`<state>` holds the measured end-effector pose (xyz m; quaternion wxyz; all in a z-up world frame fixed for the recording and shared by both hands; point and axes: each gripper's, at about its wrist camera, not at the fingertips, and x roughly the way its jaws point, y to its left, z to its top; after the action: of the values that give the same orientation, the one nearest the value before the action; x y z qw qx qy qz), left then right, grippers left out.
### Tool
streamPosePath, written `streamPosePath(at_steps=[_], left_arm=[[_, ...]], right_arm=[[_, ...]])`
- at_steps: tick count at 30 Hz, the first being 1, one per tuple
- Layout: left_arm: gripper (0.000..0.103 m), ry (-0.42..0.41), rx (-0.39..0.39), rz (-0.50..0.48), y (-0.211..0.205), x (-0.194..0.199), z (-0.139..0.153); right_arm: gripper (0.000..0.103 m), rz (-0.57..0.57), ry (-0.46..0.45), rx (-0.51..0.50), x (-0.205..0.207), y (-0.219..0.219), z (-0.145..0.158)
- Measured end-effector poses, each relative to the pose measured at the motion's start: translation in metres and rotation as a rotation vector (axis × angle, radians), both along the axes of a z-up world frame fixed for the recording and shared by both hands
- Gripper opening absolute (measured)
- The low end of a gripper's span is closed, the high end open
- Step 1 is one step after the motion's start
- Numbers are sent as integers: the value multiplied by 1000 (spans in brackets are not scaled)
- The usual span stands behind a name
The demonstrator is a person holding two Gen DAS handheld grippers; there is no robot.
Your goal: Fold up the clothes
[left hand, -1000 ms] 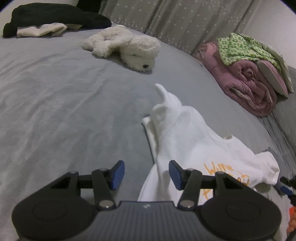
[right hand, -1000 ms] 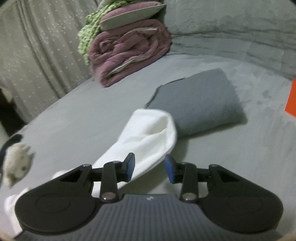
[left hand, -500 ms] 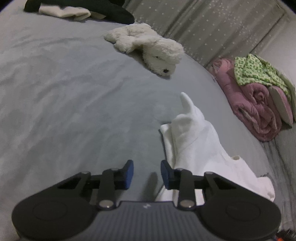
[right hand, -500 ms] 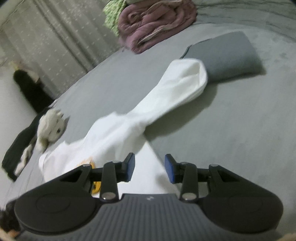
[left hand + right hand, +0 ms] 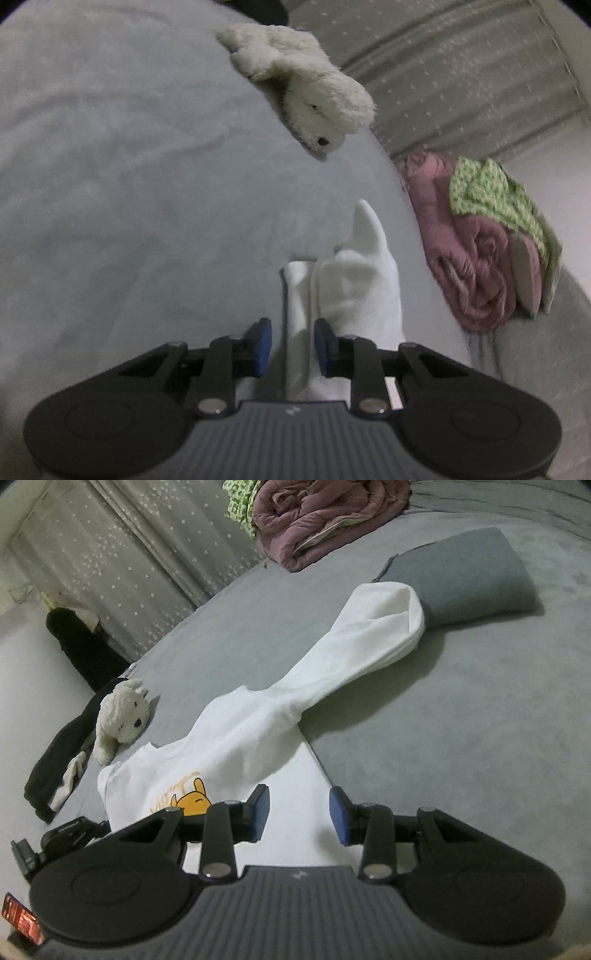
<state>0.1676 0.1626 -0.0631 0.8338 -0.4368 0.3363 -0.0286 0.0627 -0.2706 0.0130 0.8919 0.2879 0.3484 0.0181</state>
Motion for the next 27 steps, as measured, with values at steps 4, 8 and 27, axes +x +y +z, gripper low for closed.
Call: streamPosePath(at_steps=[4, 8, 27], left_arm=[[22, 14, 6, 22, -9, 12, 2], [6, 31, 33, 46, -16, 15, 9], [5, -201, 192, -238, -124, -27, 100]], right_arm=[[40, 30, 2, 36, 2, 2, 1], [40, 26, 12, 44, 3, 2, 1], [40, -37, 34, 202, 4, -28, 0]])
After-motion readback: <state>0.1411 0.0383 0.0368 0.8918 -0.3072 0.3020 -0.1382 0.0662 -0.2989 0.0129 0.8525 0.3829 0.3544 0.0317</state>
